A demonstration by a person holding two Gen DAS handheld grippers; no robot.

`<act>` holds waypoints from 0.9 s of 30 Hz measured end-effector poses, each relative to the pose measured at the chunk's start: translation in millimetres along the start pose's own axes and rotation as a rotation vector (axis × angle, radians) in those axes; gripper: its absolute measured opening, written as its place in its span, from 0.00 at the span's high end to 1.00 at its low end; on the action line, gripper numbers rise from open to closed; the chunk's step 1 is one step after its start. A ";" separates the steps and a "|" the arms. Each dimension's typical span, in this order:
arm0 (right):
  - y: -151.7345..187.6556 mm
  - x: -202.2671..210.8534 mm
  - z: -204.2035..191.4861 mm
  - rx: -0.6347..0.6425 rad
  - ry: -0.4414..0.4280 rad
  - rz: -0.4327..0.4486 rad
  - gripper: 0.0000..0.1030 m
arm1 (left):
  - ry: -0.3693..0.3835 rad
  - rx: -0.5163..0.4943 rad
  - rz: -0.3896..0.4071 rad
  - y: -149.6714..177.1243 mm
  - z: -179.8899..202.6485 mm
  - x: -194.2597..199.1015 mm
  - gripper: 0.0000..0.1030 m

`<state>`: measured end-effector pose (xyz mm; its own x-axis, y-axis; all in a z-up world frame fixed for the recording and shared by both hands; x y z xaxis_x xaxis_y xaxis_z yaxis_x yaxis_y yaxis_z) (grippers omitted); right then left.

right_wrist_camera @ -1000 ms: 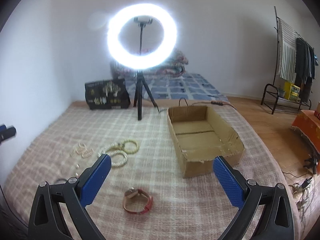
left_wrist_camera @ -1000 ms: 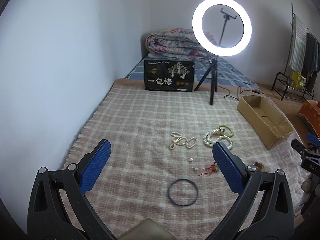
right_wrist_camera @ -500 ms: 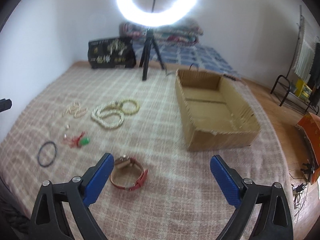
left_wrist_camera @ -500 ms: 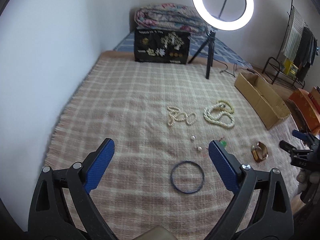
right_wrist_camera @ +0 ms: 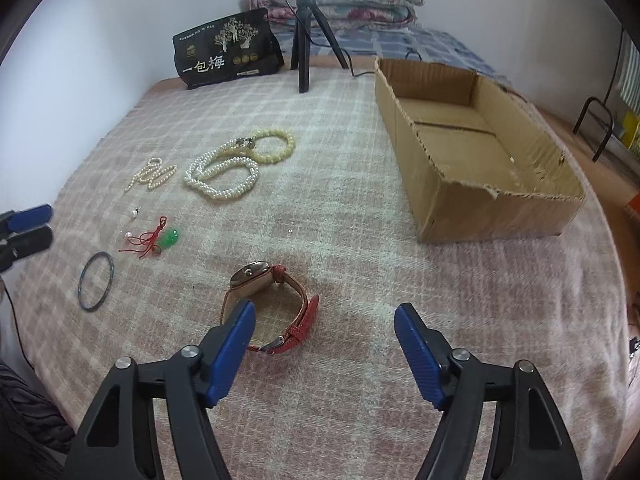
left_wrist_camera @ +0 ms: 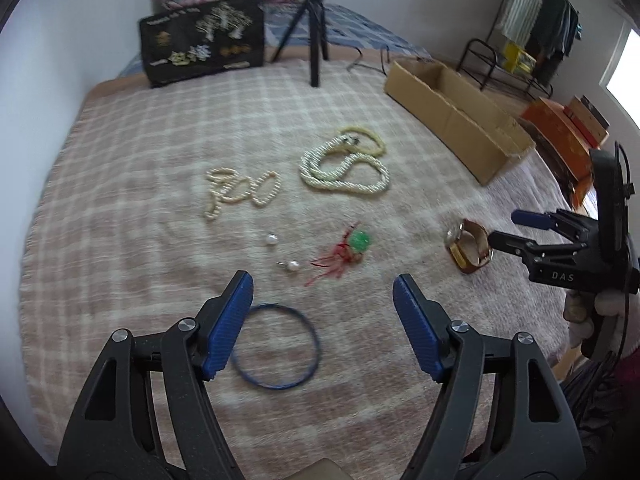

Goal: Organize jewelry
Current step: 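Move the left tool to the green jade pendant while the right tool approaches the red-strap watch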

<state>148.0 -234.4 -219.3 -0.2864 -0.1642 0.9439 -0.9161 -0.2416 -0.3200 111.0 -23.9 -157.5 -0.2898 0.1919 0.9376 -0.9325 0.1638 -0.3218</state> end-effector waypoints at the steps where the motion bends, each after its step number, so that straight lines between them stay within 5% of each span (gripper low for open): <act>1: -0.3 -1.5 0.1 0.000 -0.002 -0.004 0.29 | 0.005 -0.010 -0.012 -1.8 3.2 -4.6 0.31; 18: -1.0 -28.5 11.8 -0.105 -0.057 -0.106 0.46 | 0.006 -0.074 -0.139 -30.6 21.1 -72.2 0.47; 27: -3.1 -32.4 1.7 -0.065 -0.078 -0.119 0.66 | 0.001 -0.082 -0.184 -39.4 23.0 -92.3 0.55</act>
<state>160.6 -230.0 -249.0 -0.1548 -0.2122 0.9649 -0.9591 -0.2021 -0.1984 169.5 -70.3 -228.3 -0.1157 0.1521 0.9816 -0.9492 0.2740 -0.1544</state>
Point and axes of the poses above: each gripper's, at about its wrist camera, not at the fingertips, and x roughly against the way its jaws point, z to its right, y to its underside, the point moved 6 cm from there along -x, roughly the way its jaws point, and after that the axes turned 13 degrees about -z, right-handed, at the moved point
